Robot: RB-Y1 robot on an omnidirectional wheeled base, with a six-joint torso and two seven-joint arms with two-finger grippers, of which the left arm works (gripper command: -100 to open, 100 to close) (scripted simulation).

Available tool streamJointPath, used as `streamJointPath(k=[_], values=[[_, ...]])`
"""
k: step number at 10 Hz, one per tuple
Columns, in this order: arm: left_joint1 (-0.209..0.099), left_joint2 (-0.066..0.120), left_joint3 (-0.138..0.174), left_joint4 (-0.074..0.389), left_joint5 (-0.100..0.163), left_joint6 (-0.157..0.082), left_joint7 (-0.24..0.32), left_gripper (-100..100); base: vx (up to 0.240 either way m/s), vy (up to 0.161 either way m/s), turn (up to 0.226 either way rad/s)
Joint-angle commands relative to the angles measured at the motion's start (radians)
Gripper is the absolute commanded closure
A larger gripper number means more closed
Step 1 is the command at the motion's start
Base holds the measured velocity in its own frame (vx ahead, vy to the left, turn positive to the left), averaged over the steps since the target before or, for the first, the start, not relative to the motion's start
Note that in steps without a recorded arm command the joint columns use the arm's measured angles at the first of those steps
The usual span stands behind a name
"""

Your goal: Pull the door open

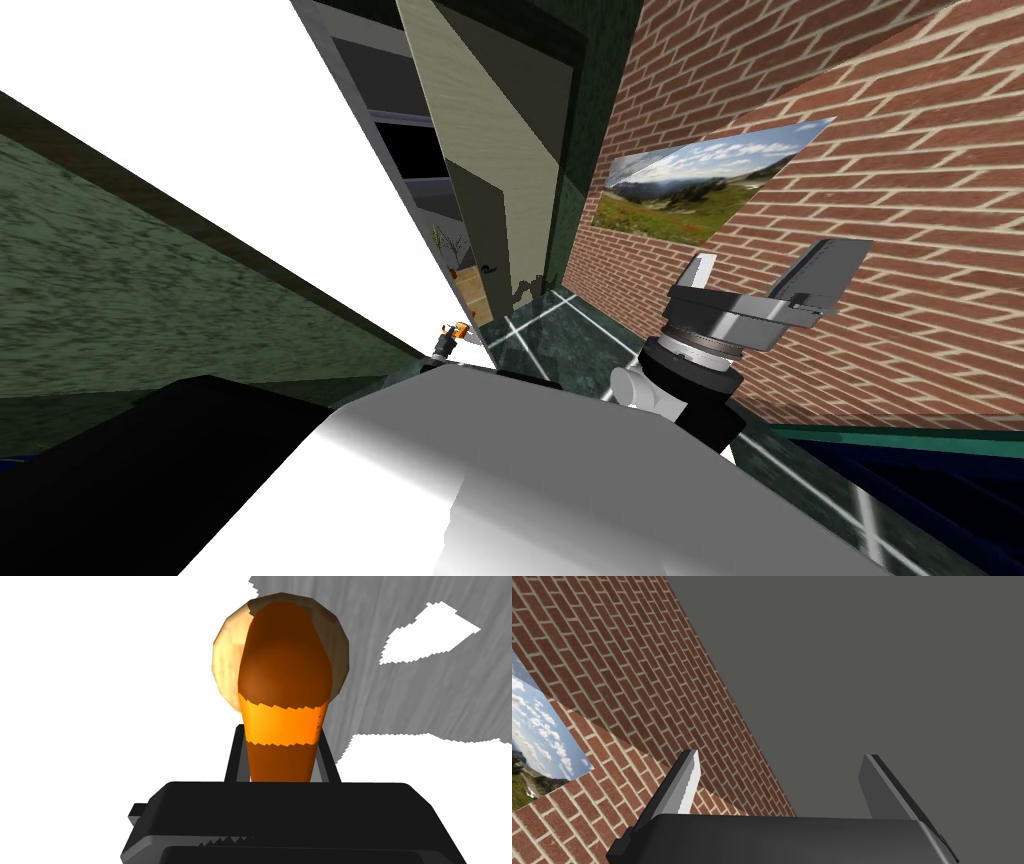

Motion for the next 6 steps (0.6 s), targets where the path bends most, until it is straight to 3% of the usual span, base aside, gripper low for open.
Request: streamJointPath(k=[1,3,4,5,6], values=[[-0.039,-0.007,-0.026,0.033,0.004,0.005,-0.004,100,-0.184,0.042,-0.105],[-0.039,-0.007,-0.026,0.033,0.004,0.005,-0.004,100,-0.081,0.008,-0.014],[-0.077,-0.006,-0.04,0.062,0.012,0.01,-0.008,100,-0.108,0.007,-0.065],[-0.077,-0.006,-0.04,0.062,0.012,0.01,-0.008,100,-0.114,0.023,-0.061],[-0.114,-0.004,-0.055,0.091,0.02,0.016,-0.011,100,-0.159,0.045,-0.053]])
